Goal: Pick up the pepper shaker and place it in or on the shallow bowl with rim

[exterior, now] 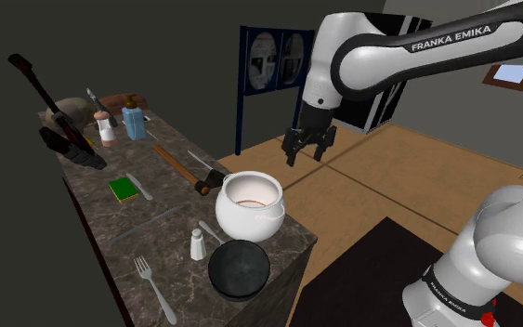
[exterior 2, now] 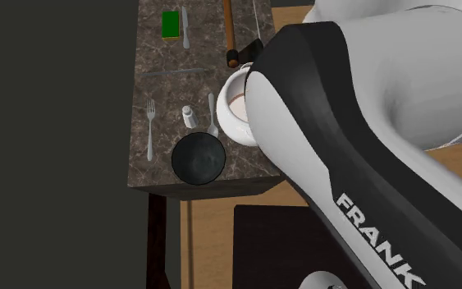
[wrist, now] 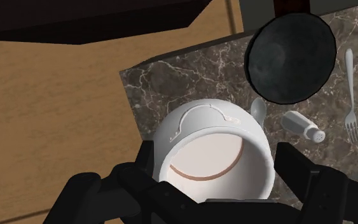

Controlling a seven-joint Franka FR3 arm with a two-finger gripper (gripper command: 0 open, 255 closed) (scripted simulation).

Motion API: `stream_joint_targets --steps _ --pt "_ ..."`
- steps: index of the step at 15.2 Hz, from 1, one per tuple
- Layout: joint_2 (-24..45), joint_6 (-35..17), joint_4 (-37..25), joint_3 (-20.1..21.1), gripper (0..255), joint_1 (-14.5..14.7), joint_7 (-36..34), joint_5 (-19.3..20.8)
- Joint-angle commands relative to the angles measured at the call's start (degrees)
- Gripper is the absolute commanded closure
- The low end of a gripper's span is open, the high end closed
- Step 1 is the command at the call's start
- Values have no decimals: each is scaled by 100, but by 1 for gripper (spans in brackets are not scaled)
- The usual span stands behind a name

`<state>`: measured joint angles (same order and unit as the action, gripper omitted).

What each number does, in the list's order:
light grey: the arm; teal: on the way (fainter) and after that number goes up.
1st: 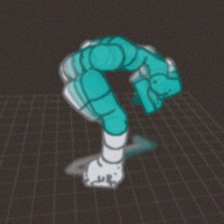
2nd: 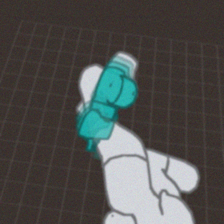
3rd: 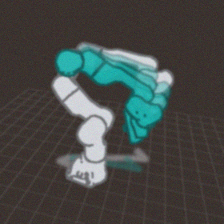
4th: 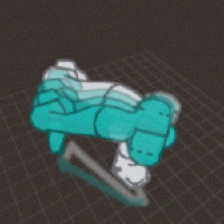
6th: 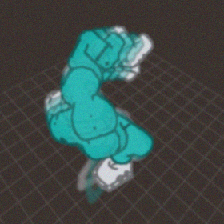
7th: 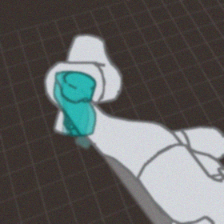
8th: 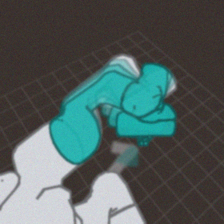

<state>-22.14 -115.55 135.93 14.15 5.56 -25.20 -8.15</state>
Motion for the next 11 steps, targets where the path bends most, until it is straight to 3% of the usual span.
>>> stream_joint_targets --steps 1,6,11 --pt "356 -276 -95 183 0 42 -219 21" --pt "1369 -869 -510 567 0 112 -784 278" --pt "2467 -1306 -1107 824 0 245 -1443 778"
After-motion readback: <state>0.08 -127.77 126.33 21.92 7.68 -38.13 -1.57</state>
